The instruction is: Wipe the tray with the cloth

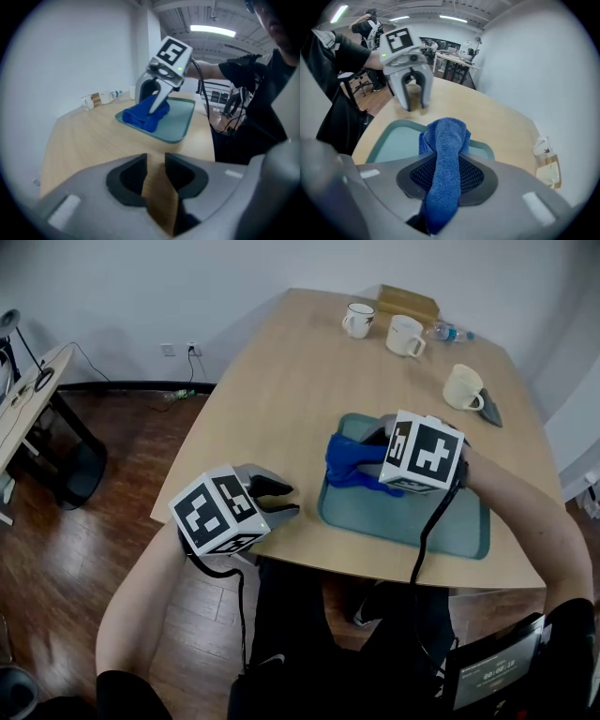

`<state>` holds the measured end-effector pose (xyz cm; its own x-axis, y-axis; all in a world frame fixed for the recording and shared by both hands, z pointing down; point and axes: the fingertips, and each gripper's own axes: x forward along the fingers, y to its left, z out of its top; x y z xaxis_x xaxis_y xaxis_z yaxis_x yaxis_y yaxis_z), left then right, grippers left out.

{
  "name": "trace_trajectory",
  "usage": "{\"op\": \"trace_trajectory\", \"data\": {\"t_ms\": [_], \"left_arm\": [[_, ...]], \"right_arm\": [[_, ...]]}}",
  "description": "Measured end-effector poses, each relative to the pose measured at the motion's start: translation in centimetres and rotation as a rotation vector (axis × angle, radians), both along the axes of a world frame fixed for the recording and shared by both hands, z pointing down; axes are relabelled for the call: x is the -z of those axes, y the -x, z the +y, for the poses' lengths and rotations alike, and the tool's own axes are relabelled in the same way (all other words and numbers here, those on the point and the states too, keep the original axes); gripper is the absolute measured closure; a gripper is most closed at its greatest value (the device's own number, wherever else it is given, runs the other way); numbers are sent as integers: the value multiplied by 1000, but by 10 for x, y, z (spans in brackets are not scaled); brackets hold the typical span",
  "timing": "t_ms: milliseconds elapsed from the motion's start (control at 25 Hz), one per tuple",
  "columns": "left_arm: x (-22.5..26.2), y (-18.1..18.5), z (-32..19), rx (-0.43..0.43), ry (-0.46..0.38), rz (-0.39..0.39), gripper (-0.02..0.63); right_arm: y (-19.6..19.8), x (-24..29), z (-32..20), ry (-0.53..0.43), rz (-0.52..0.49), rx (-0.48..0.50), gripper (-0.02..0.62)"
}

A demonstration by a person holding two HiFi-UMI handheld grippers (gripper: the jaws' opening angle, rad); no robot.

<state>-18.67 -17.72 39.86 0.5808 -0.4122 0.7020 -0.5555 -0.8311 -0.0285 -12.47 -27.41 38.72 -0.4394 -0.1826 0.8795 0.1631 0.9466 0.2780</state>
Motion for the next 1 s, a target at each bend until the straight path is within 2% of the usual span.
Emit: {"op": "trace_trajectory", "data": {"t_ms": [240, 360, 440, 520, 680, 720, 840, 1000], "left_arm": [[1, -10, 2, -32, -3, 12, 487], [-3, -16, 4, -64, -4, -12, 491], [-4, -19, 5, -84, 1, -26, 512], [1, -21, 5, -91, -1, -10, 512], [38, -27, -7, -37, -33, 153, 512], [43, -28, -11, -25, -46, 158, 512], [42, -35, -15, -38, -65, 95, 507], [41, -45, -14, -60, -68, 58, 499]], "right_arm": [[-7, -3, -91, -44, 5, -184, 483], [-17, -5, -113, -66, 5, -254, 483], [-18, -6, -115, -66, -5, -263, 483], [-15, -6, -105, -63, -11, -235, 483], [-6, -2, -53, -21, -25, -121, 483], [-5, -2, -37, -4, -29, -90, 483], [-8, -3, 7, 41, -36, -12, 483], [-13, -1, 54, 82, -63, 37, 483]]}}
